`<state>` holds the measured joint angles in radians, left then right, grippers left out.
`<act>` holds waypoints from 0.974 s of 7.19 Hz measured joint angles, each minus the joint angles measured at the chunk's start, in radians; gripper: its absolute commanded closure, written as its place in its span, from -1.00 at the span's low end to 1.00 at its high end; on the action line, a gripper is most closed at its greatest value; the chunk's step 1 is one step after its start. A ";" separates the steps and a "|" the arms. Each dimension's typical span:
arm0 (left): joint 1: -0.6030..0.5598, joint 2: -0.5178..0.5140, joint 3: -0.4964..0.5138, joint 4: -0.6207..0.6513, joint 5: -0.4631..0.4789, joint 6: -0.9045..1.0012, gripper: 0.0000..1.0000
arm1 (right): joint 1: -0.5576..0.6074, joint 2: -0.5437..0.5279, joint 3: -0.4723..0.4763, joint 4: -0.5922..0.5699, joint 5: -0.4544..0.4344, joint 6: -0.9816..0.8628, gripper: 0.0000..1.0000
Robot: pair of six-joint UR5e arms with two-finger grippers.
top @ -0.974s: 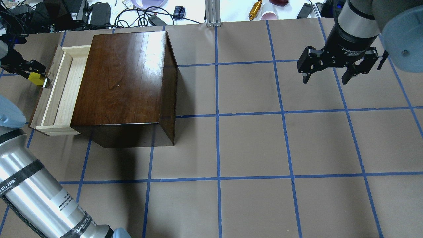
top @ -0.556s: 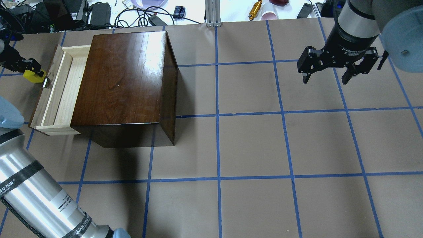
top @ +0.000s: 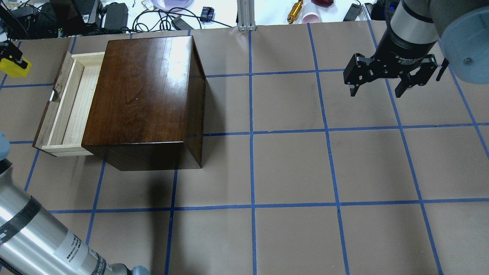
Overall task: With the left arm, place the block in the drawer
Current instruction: 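Carry the yellow cube with the left gripper over the open drawer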
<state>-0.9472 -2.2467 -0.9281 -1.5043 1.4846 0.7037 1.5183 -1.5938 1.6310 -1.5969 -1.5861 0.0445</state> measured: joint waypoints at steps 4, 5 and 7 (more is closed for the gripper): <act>-0.123 0.167 -0.043 -0.151 -0.001 -0.200 1.00 | 0.000 0.000 0.000 0.000 0.000 0.000 -1.00; -0.162 0.183 -0.078 -0.153 -0.004 -0.270 1.00 | 0.000 0.000 0.000 0.000 0.001 0.000 -1.00; -0.207 0.191 -0.155 -0.147 -0.007 -0.348 1.00 | 0.000 0.000 0.001 0.000 0.001 0.000 -1.00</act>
<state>-1.1546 -2.0554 -1.0830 -1.6518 1.4781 0.3557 1.5181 -1.5938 1.6317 -1.5969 -1.5847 0.0445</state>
